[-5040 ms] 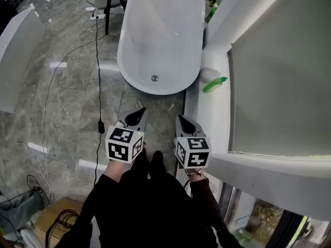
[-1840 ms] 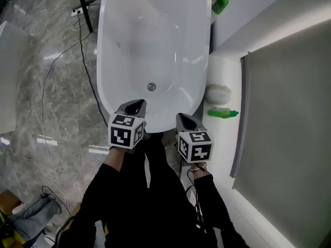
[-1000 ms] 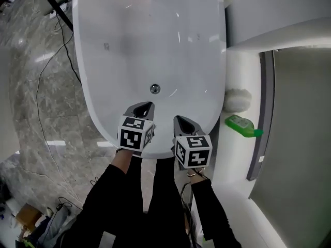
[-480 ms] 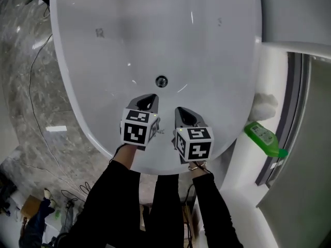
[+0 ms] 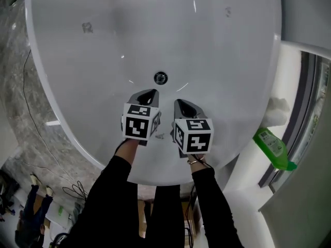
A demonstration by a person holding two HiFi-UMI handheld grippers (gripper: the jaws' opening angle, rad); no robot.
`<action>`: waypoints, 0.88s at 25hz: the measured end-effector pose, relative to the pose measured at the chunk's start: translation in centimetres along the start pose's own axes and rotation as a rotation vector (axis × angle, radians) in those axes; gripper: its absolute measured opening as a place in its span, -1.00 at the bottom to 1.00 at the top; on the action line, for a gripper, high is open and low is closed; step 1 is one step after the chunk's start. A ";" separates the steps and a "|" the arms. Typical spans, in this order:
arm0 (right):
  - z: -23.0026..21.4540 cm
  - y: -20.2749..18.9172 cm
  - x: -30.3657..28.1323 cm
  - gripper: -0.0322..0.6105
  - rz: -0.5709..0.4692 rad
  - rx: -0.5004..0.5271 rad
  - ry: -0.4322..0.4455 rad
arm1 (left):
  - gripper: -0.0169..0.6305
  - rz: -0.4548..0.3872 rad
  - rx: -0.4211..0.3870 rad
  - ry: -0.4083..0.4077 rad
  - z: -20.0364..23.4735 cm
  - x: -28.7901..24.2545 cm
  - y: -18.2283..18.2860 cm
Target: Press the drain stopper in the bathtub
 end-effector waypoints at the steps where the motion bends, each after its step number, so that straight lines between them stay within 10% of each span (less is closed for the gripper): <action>1: -0.1 -0.1 -0.5 -0.89 0.004 -0.003 -0.001 | -0.93 0.004 0.001 0.003 0.4 -0.5 -0.1; 22: -1.1 -2.4 -9.1 -0.89 0.090 0.002 0.016 | -0.93 0.061 0.029 0.023 6.0 -9.1 -3.4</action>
Point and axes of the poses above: the fingertips, and each gripper's own axes: x backward along the fingers, z to its left, y out of its top, the point moved 4 cm from there along x, backward along the fingers, and after that the axes turned 14 degrees about -y, right-handed, at the moved point
